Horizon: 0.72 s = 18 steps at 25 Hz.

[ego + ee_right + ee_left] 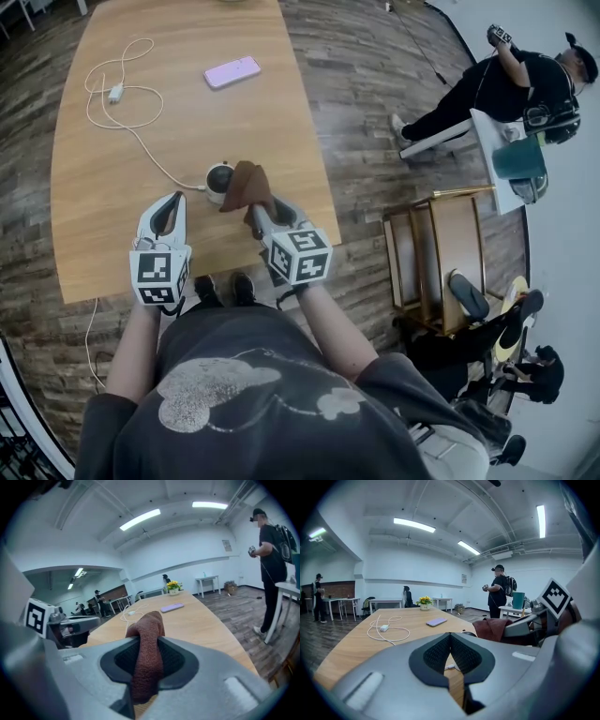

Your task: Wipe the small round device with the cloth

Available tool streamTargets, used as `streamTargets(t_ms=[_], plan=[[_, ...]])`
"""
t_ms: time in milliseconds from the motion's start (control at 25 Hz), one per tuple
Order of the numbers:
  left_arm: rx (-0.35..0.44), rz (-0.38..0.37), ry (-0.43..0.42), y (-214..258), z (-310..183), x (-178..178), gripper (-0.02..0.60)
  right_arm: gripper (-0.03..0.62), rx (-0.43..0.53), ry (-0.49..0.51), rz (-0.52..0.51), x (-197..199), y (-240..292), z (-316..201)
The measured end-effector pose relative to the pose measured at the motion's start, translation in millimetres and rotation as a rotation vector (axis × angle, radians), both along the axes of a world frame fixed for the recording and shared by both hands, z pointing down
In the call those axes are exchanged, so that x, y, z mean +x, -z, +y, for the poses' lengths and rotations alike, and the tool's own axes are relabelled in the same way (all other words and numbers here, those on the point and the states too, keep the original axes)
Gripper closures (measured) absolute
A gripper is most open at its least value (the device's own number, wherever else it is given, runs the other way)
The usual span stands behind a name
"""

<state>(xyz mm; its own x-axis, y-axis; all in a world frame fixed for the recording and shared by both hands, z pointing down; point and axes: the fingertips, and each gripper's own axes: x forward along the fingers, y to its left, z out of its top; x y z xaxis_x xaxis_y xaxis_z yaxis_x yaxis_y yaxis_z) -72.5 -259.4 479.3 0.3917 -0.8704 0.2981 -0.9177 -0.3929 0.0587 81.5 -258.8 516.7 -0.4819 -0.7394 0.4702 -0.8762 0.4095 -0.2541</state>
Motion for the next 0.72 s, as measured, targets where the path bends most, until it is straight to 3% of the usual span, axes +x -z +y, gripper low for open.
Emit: streamTargets(t_ms=[160,360,720], plan=[[-0.005,0.001,0.009,-2.3,3.2,-4.3,0.563,0.517,0.075,0.184,0.024,-25.8,9.6,21.8],[-0.026,-0.008,0.019,-11.3,6.4,-6.1,0.563,0.517,0.006,0.304,0.122,-50.0,-24.6,25.4],[-0.053,-0.025,0.015,-21.5,12.2,-2.1,0.563,0.517,-0.132,0.333,0.208,-58.4,-66.5,24.7]])
